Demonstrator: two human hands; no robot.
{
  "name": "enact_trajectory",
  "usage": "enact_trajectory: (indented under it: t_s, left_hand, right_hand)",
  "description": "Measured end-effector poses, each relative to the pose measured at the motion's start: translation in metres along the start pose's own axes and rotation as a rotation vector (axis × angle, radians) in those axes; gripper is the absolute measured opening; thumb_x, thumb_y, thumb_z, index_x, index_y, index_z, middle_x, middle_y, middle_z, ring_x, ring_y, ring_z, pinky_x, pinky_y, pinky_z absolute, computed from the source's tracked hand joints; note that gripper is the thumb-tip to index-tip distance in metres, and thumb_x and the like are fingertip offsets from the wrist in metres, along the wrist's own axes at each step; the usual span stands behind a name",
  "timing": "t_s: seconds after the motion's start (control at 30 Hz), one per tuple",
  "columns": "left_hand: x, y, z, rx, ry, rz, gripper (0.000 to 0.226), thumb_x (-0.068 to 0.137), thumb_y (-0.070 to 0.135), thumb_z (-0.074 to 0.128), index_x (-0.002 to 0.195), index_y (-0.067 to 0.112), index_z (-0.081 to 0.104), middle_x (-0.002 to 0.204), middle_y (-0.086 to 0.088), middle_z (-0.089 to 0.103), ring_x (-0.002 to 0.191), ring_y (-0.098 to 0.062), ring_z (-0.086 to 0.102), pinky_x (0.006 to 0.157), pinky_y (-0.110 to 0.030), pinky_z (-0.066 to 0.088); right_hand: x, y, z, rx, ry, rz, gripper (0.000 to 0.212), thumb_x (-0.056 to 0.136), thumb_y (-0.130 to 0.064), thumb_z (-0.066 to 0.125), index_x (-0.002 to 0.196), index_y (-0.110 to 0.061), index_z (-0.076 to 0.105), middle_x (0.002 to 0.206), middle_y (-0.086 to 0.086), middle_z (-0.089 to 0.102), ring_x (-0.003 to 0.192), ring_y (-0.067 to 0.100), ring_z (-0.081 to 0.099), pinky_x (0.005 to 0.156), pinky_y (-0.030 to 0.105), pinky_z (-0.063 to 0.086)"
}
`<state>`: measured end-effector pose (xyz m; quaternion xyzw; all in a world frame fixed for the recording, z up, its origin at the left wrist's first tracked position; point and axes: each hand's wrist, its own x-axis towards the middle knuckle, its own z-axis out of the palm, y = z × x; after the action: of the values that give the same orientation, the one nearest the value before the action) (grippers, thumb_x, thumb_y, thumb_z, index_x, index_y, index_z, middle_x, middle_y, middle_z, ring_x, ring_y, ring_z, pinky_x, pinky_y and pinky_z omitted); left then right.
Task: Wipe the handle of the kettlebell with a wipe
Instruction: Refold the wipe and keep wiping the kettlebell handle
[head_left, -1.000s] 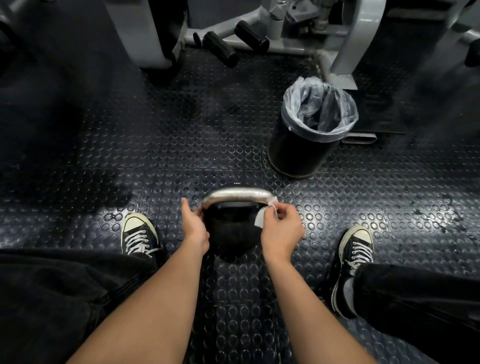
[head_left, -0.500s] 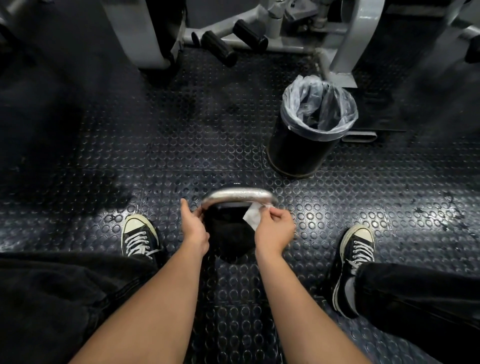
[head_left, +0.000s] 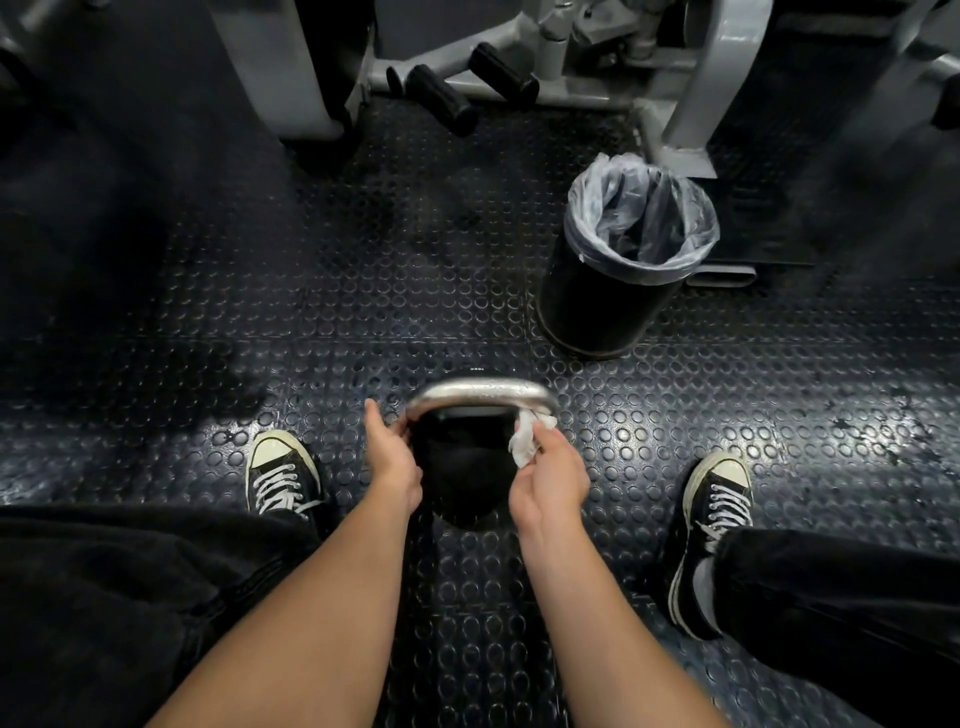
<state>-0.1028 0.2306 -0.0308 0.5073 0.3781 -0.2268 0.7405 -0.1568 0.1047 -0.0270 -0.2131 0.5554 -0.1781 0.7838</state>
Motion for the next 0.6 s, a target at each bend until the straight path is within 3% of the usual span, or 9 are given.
enact_trajectory:
  t_s: [0.03, 0.13, 0.23, 0.37, 0.5, 0.53, 0.6]
  left_hand:
    - [-0.001, 0.000, 0.000, -0.001, -0.003, 0.000, 0.078, 0.101, 0.071, 0.027, 0.132, 0.009, 0.062, 0.121, -0.013, 0.067, 0.107, -0.027, 0.065, 0.098, -0.045, 0.048]
    - [-0.002, 0.002, 0.000, 0.013, 0.007, -0.005, 0.079, 0.100, 0.072, 0.027, 0.133, 0.009, 0.062, 0.129, -0.014, 0.066, 0.119, -0.030, 0.063, 0.112, -0.049, 0.041]
    - [-0.004, 0.003, 0.000, 0.038, 0.018, -0.010, 0.079, 0.100, 0.072, 0.027, 0.133, 0.009, 0.062, 0.124, -0.013, 0.068, 0.118, -0.030, 0.064, 0.096, -0.043, 0.048]
    - [-0.003, 0.001, 0.000, 0.030, 0.020, -0.007, 0.079, 0.099, 0.073, 0.028, 0.131, 0.010, 0.064, 0.125, -0.013, 0.068, 0.115, -0.029, 0.064, 0.086, -0.041, 0.054]
    - [-0.001, 0.001, 0.000, -0.009, 0.021, -0.003, 0.081, 0.097, 0.074, 0.029, 0.133, 0.011, 0.062, 0.133, -0.014, 0.065, 0.122, -0.029, 0.060, 0.111, -0.052, 0.043]
    - [-0.001, 0.001, 0.000, -0.013, 0.024, -0.004, 0.081, 0.098, 0.074, 0.029, 0.132, 0.010, 0.062, 0.131, -0.014, 0.065, 0.119, -0.028, 0.061, 0.107, -0.050, 0.046]
    - [-0.001, 0.002, 0.001, -0.008, 0.015, -0.005, 0.079, 0.099, 0.073, 0.029, 0.129, 0.009, 0.063, 0.122, -0.013, 0.068, 0.107, -0.025, 0.064, 0.085, -0.042, 0.053]
  right_hand:
    - [0.001, 0.001, 0.002, 0.004, -0.012, 0.014, 0.022, 0.087, 0.007, 0.067, 0.108, 0.002, 0.063, 0.100, 0.011, 0.070, 0.094, 0.018, 0.069, 0.092, 0.027, 0.049]
    - [0.005, 0.003, 0.008, 0.046, -0.054, 0.062, 0.026, 0.088, 0.009, 0.065, 0.113, 0.006, 0.060, 0.103, 0.011, 0.067, 0.093, 0.018, 0.068, 0.093, 0.029, 0.053]
    - [0.008, 0.003, 0.000, 0.038, -0.079, 0.111, 0.025, 0.090, 0.005, 0.064, 0.114, 0.006, 0.061, 0.112, 0.016, 0.069, 0.102, 0.019, 0.068, 0.094, 0.028, 0.052]
    - [0.009, 0.002, 0.001, 0.080, -0.104, 0.113, 0.024, 0.092, 0.006, 0.062, 0.115, 0.008, 0.060, 0.117, 0.018, 0.067, 0.099, 0.018, 0.068, 0.079, 0.023, 0.056]
    - [0.006, 0.002, 0.012, 0.076, -0.123, 0.104, 0.013, 0.093, 0.009, 0.056, 0.105, 0.007, 0.060, 0.109, 0.018, 0.065, 0.094, 0.020, 0.068, 0.088, 0.030, 0.056]
    - [0.005, 0.001, 0.010, 0.061, -0.116, 0.109, 0.013, 0.093, 0.009, 0.057, 0.106, 0.007, 0.060, 0.110, 0.017, 0.065, 0.095, 0.019, 0.067, 0.086, 0.029, 0.055]
    - [0.007, 0.000, 0.003, 0.042, -0.098, 0.124, 0.016, 0.092, 0.007, 0.058, 0.108, 0.007, 0.060, 0.112, 0.017, 0.065, 0.101, 0.018, 0.066, 0.083, 0.026, 0.053]
